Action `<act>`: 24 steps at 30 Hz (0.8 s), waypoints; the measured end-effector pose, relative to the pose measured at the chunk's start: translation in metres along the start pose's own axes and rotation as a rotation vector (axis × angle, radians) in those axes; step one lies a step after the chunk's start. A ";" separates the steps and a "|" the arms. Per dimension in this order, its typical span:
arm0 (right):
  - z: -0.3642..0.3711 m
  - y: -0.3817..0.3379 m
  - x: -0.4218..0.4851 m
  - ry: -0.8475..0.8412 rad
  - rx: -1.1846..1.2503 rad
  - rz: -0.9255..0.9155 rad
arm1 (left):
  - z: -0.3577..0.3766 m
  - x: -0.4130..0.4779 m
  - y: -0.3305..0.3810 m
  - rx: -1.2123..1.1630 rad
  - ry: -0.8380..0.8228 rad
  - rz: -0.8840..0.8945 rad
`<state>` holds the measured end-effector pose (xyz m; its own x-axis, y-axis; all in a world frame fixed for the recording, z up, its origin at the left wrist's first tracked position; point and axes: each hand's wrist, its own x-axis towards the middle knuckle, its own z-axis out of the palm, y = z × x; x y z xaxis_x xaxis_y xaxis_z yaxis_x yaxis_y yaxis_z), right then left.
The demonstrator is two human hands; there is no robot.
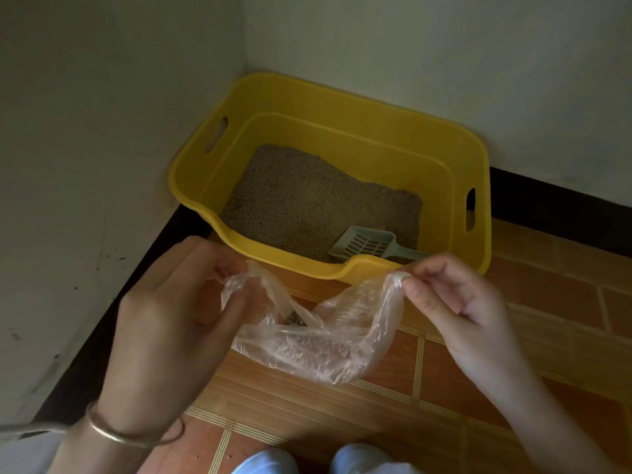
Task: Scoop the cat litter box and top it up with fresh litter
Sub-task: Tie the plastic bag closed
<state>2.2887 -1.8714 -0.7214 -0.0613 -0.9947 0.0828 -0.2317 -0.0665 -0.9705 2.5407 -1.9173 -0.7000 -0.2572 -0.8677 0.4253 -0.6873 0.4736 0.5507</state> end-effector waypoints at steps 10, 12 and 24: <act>0.030 -0.001 0.005 -0.111 0.547 0.112 | 0.024 -0.005 0.007 -0.921 -0.326 -0.306; 0.032 0.001 0.006 -0.121 0.565 0.122 | 0.031 -0.005 0.006 -1.000 -0.347 -0.299; 0.028 0.028 0.005 -0.222 0.130 0.126 | 0.063 -0.014 -0.018 -0.967 -0.349 -0.364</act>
<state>2.3096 -1.8800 -0.7542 0.1360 -0.9877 -0.0776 -0.1086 0.0630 -0.9921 2.5136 -1.9234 -0.7612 -0.4298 -0.9027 -0.0206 0.0245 -0.0344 0.9991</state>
